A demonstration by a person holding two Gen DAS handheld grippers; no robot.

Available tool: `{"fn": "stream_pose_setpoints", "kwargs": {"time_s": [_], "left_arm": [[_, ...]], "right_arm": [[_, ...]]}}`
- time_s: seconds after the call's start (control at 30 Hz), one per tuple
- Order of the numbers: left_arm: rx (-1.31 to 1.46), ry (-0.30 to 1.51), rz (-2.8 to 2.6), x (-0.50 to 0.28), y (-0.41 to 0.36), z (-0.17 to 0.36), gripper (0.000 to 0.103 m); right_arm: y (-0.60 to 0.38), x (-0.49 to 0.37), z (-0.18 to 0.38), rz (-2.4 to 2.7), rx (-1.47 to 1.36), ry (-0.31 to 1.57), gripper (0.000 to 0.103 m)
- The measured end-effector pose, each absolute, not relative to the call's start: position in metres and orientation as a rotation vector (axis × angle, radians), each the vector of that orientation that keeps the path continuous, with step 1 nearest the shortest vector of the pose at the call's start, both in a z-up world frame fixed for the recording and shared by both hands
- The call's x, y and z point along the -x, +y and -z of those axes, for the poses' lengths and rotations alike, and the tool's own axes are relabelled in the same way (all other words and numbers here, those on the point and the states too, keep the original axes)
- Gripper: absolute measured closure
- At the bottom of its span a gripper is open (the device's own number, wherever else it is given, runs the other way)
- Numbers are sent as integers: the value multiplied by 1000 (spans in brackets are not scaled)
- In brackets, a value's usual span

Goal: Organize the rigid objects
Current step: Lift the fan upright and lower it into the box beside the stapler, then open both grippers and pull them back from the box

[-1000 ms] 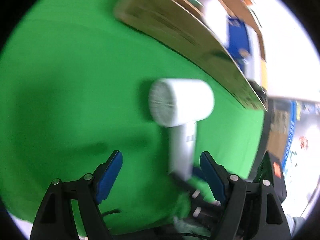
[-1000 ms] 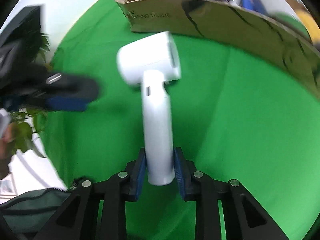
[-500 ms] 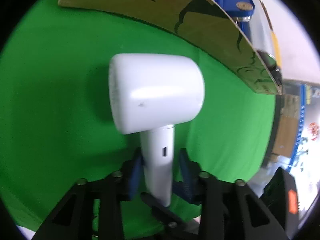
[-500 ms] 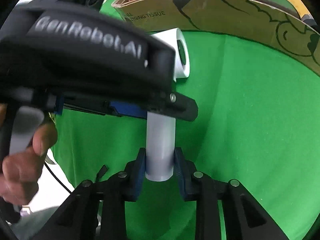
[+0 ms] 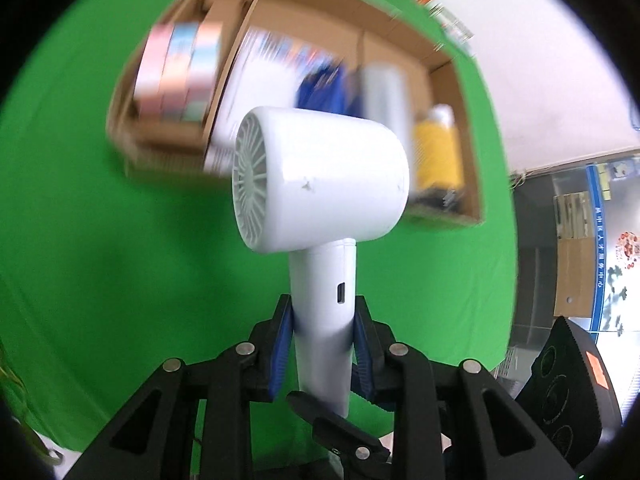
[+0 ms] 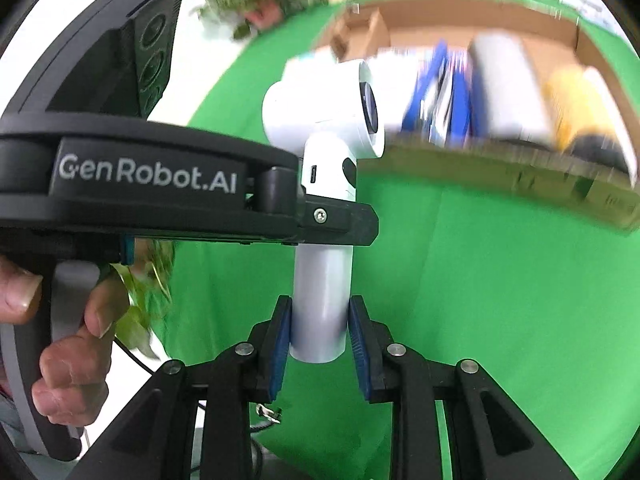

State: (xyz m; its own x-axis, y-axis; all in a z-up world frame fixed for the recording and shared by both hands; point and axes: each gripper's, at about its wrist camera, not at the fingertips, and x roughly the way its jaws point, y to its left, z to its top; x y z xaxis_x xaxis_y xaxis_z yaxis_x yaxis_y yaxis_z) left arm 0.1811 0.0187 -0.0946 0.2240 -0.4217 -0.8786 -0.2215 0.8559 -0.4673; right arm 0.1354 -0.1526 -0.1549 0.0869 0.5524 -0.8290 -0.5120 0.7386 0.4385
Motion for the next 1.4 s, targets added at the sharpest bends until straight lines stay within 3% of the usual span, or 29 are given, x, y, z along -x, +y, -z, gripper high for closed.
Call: {"fn": "stream_pose_setpoints", "kwargs": {"time_s": [0.27,0.5,0.73,1.17,1.33,1.4], "left_arm": [[483,1226,244,-245,24,16,76],[450,1191,302,-290,35,-3,76],[441,1261,279,-307,57,27,76],[501,1449,189,-330,84,113,75],[473,1410,162,-322,87,101,74],[444,1354,133,-312,91,81,64]], "right_arm": [[-163,-186,82,-712,-87,1113,77],[-139,-242,54,-649,-125,1073,77],[-101,-292,62,-645,-150,1132,77],[-54,-334,160,-639,-201,1377,76],[-55,-337,176,-599,-200,1430,73],[-61,-336,170,-593,-208,1405,65]]}}
